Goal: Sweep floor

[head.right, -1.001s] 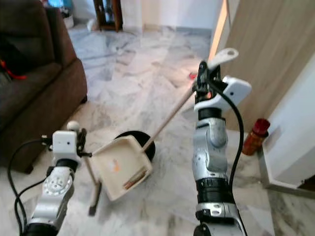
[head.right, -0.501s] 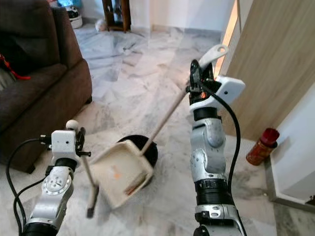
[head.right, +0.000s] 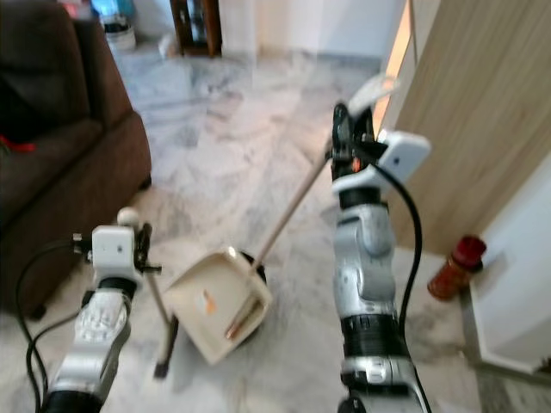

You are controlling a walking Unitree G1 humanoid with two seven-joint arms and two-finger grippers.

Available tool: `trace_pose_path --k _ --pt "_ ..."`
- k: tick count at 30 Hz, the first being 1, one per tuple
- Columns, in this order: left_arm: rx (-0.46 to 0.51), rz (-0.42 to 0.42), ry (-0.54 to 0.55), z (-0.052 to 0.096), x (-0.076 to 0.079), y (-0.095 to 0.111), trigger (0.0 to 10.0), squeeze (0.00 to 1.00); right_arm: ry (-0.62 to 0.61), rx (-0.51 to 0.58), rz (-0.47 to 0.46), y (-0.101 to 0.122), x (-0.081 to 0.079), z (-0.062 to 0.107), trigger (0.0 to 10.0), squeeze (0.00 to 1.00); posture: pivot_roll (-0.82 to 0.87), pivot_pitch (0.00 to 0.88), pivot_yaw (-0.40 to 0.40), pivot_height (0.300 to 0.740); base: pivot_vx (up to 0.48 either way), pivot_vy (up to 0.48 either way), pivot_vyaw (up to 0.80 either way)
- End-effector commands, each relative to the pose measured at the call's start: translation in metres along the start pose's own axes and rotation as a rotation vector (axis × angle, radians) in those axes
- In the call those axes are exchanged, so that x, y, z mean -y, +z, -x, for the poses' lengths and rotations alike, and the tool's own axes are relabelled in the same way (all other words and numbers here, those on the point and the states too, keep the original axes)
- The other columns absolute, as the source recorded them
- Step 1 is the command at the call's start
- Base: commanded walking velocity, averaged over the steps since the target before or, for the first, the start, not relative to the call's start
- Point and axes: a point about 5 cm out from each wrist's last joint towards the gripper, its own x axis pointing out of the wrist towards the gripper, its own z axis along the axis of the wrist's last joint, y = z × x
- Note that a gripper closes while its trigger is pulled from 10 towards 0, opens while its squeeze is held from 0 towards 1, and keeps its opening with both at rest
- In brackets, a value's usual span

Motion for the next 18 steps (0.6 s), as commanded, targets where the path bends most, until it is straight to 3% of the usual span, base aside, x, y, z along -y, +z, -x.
trace_pose_path --k 1,18 --pt "0.045 0.006 -0.014 -0.003 0.005 0.009 10.0 0.0 0.003 0.079 -0.038 0.016 -0.004 -0.006 10.0 0.0 0.11 0.027 0.033 0.74 0.315 0.0 0.0" --pt "0.048 0.01 -0.017 -0.003 0.007 0.009 10.0 0.0 0.059 0.123 -0.085 0.03 -0.021 -0.013 10.0 0.0 0.11 0.028 0.031 0.74 0.316 0.0 0.0"
